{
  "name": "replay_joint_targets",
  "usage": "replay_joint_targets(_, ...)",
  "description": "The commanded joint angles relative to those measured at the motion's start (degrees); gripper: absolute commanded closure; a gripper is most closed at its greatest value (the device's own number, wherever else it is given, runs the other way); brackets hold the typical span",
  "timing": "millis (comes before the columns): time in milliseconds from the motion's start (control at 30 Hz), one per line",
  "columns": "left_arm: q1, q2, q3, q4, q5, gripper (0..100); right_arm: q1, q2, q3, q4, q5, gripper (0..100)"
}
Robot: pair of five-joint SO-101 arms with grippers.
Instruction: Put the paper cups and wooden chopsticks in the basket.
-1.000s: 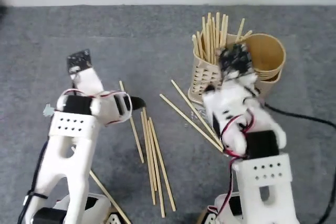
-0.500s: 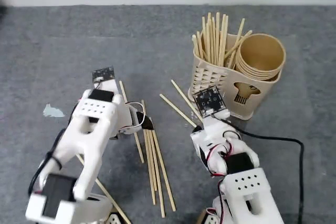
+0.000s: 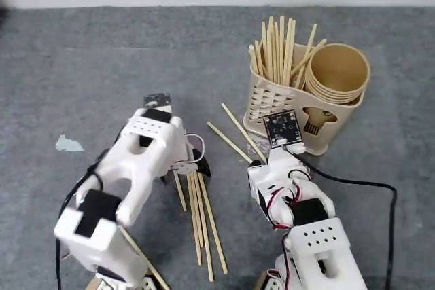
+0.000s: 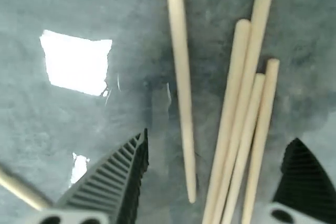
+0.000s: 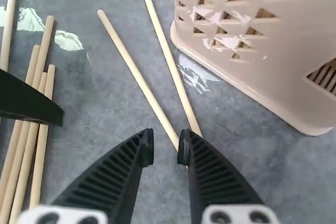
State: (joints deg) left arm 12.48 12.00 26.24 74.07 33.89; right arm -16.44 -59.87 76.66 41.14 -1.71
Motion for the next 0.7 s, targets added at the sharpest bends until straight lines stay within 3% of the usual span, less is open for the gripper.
replay_joint_targets(0, 1.3, 3.5, -4.5, -0.2, 1.8, 63, 2.4, -2.2, 0.0, -1.0, -0.8, 90.8)
replay_joint_targets(100, 1.4, 7.6, -6.8, -0.2, 1.8, 70, 3.6, -2.2, 0.0, -1.0, -0.9, 90.8)
replay_joint_targets(333, 1.4, 13.6, -12.0, 0.2, 1.4, 99, 3.6, -2.2, 0.0, -1.0, -0.9, 90.8)
replay_joint_targets(667, 1.4, 13.9, -12.5, 0.0, 1.7, 99, 3.6, -2.2, 0.0, -0.9, -0.9, 90.8)
